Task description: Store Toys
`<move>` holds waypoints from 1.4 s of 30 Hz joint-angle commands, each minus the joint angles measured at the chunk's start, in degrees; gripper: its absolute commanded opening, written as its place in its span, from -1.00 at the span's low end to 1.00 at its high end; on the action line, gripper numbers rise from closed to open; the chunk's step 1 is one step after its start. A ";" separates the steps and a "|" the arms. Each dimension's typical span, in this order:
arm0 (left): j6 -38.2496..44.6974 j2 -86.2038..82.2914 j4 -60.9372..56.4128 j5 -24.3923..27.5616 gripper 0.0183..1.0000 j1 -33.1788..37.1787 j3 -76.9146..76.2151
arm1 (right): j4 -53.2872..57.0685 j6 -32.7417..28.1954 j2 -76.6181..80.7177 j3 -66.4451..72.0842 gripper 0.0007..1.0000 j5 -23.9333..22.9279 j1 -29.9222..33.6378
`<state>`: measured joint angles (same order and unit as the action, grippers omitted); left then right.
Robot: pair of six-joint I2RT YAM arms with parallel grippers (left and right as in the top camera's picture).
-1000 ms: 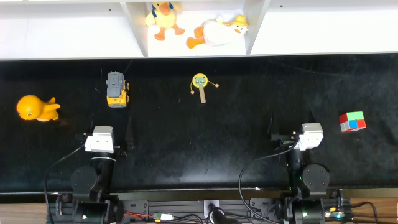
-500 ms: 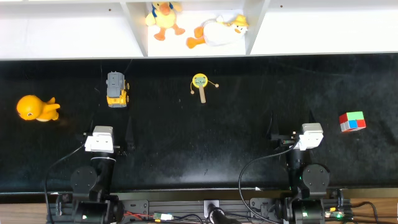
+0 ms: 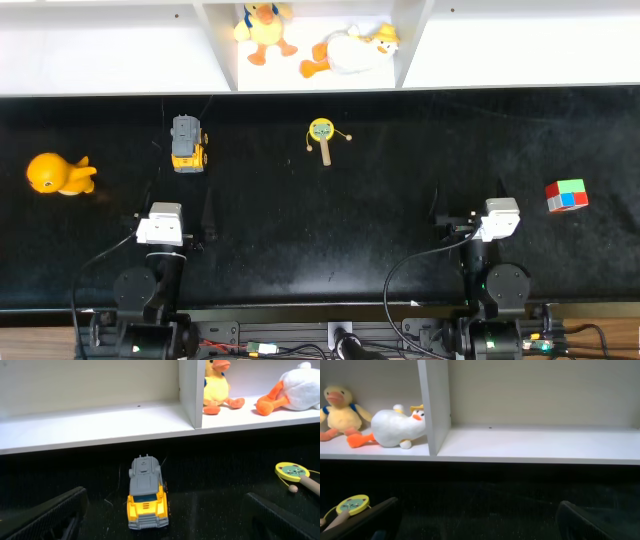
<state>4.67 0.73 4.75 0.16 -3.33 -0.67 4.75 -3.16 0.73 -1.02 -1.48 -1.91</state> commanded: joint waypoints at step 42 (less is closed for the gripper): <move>9.31 45.27 49.90 15.61 0.99 21.64 -47.10 | -0.28 0.42 -0.46 0.72 0.99 0.35 0.07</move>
<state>6.02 44.86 54.65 9.98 13.47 -45.87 4.73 -3.16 0.73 -1.02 -1.45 -1.91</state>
